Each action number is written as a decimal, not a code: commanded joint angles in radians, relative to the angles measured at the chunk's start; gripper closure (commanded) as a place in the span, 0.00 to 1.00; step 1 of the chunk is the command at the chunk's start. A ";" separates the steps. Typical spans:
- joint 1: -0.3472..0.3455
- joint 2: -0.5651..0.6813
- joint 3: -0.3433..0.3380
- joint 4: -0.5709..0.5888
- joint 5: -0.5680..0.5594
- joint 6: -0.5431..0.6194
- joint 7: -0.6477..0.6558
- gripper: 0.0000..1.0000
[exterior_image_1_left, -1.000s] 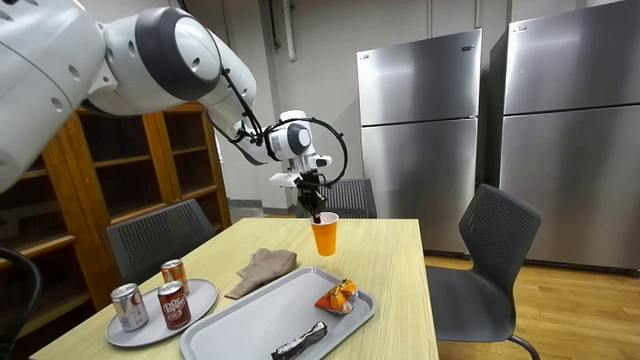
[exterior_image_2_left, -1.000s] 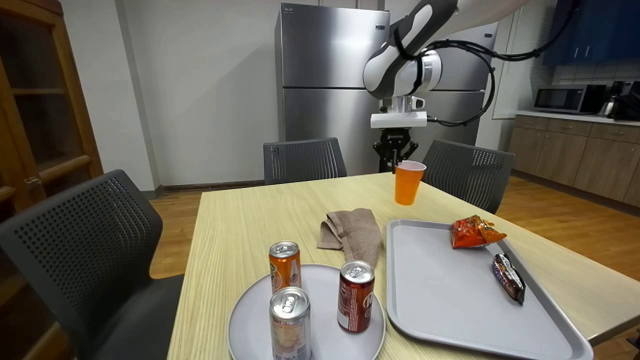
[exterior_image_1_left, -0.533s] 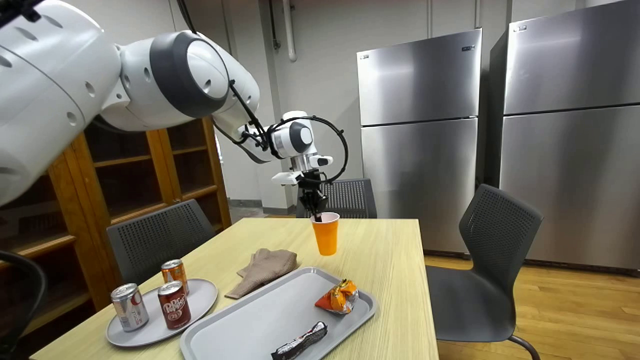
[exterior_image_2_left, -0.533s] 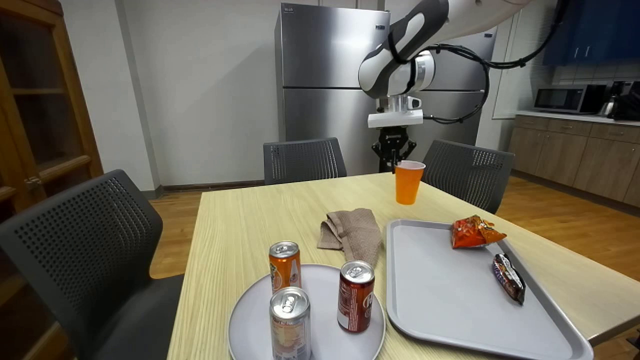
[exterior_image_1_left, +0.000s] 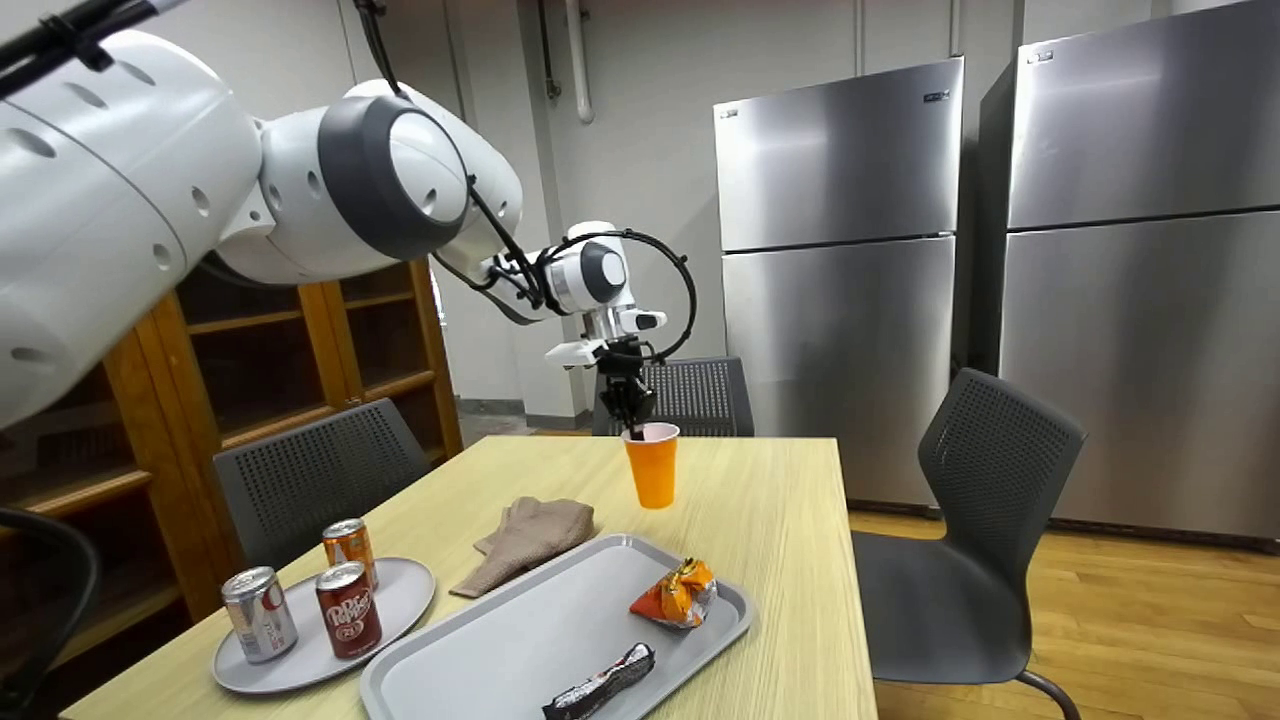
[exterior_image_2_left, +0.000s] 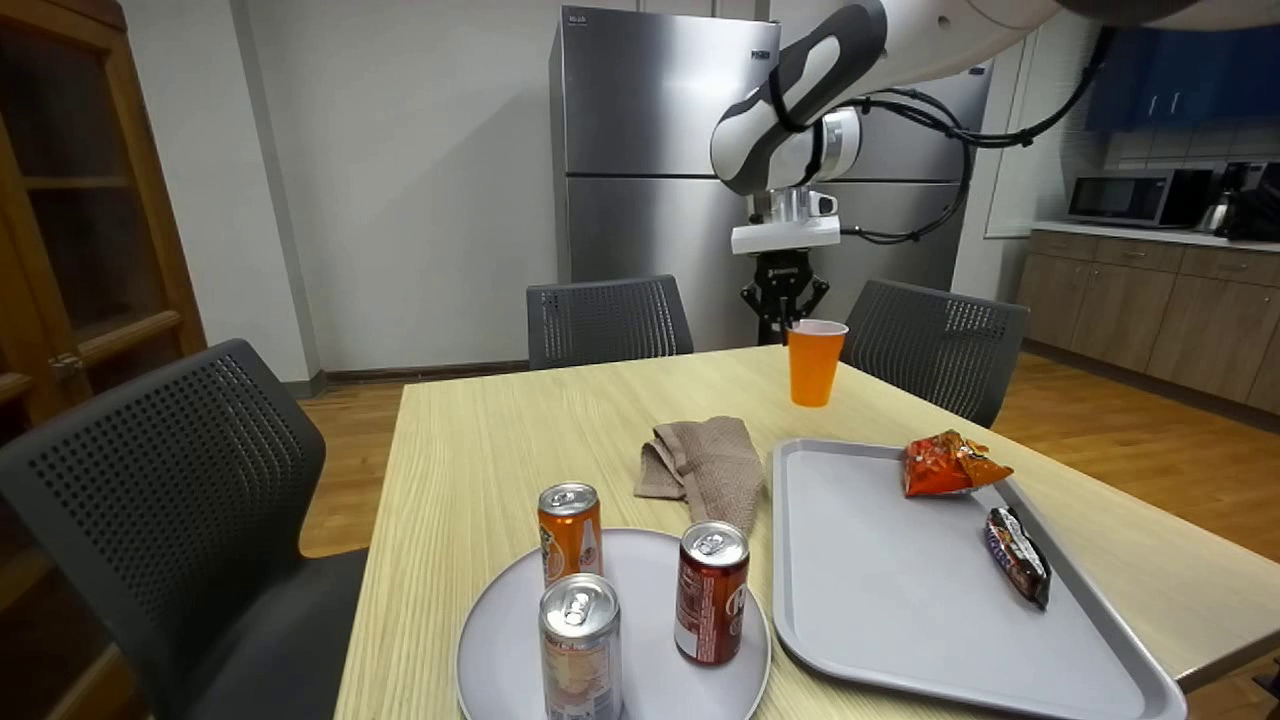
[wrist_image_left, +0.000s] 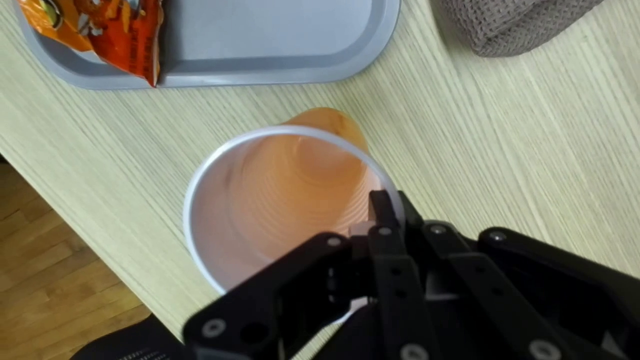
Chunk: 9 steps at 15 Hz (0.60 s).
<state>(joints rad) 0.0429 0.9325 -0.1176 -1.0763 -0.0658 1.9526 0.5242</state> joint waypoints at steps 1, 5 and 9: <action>0.003 0.044 -0.008 0.090 0.005 -0.055 -0.017 0.99; -0.003 0.059 0.000 0.113 0.014 -0.047 -0.026 0.99; -0.003 0.072 -0.001 0.132 0.013 -0.044 -0.028 0.99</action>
<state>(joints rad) 0.0429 0.9735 -0.1176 -1.0127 -0.0653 1.9466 0.5228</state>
